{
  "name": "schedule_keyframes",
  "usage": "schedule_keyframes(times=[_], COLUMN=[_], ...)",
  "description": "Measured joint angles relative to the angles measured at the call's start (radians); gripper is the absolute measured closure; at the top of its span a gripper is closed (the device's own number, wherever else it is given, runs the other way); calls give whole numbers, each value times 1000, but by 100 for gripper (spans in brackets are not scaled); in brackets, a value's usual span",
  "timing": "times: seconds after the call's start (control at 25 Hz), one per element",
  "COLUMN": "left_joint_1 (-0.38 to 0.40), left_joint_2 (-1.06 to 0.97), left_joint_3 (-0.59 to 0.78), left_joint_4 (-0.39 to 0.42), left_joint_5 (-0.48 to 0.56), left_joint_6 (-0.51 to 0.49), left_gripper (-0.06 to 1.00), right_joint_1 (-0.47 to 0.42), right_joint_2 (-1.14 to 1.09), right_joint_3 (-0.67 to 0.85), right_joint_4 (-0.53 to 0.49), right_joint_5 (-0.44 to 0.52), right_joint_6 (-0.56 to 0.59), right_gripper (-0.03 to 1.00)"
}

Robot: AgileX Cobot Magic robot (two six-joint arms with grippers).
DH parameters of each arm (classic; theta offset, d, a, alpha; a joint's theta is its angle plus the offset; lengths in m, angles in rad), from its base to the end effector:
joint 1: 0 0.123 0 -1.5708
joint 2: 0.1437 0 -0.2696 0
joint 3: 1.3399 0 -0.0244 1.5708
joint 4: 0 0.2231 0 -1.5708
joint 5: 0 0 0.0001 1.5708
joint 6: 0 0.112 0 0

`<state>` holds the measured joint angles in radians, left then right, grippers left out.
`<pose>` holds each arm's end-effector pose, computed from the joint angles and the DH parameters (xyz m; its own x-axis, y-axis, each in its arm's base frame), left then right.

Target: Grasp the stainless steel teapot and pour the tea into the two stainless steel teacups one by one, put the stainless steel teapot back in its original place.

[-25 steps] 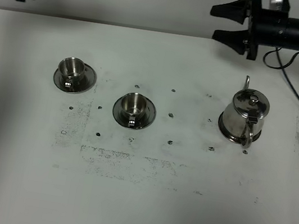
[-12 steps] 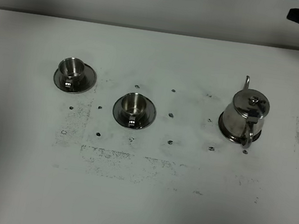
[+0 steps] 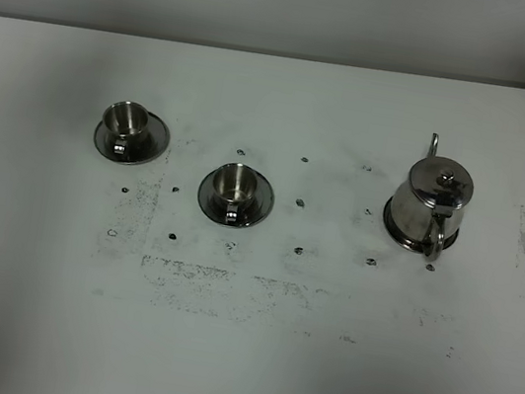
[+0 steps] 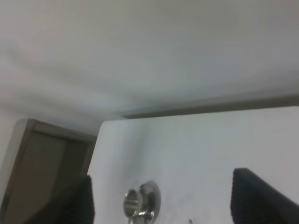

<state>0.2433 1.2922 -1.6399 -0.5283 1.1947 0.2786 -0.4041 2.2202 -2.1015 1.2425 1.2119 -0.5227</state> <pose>0.2368 0.0047 0.4419 -0.6201 -0.0926 -0.7791 0.1753 0.9515 -0.2526 0.4565 -0.0872 0.2945 -0.7121 0.4428 -0.5449 -0.2323 0.5837 0.7780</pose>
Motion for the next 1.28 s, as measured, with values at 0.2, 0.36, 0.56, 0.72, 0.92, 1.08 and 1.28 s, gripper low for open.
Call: schedule_keyframes(times=[0.2, 0.36, 0.56, 0.72, 0.92, 1.08, 1.28], left_joint_1=[-165, -217, -230, -230, -230, -230, -232], left_joint_2=[-228, -422, -656, -803, -940, -1023, -1101], left_joint_3=[126, 268, 530, 748, 967, 1081, 1125], left_joint_4=[103, 300, 408, 449, 449, 443, 429], left_joint_5=[0, -14, -77, -109, -94, -98, -114], left_joint_6=[10, -57, -82, -86, -106, -132, -139], left_gripper=[25, 25, 25, 25, 25, 25, 25], right_joint_1=[0, 0, 0, 0, 0, 0, 0], right_joint_2=[-5, -5, -5, -6, -6, -6, -6], right_joint_3=[0, -1, -26, -74, -107, -108, -108], right_joint_4=[0, 0, 0, 0, 0, -1, -1], right_joint_5=[0, 0, 1, 1, 1, 2, 2], right_joint_6=[-8, -9, -9, -1, 11, 16, 17], right_gripper=[37, 37, 37, 37, 37, 37, 37])
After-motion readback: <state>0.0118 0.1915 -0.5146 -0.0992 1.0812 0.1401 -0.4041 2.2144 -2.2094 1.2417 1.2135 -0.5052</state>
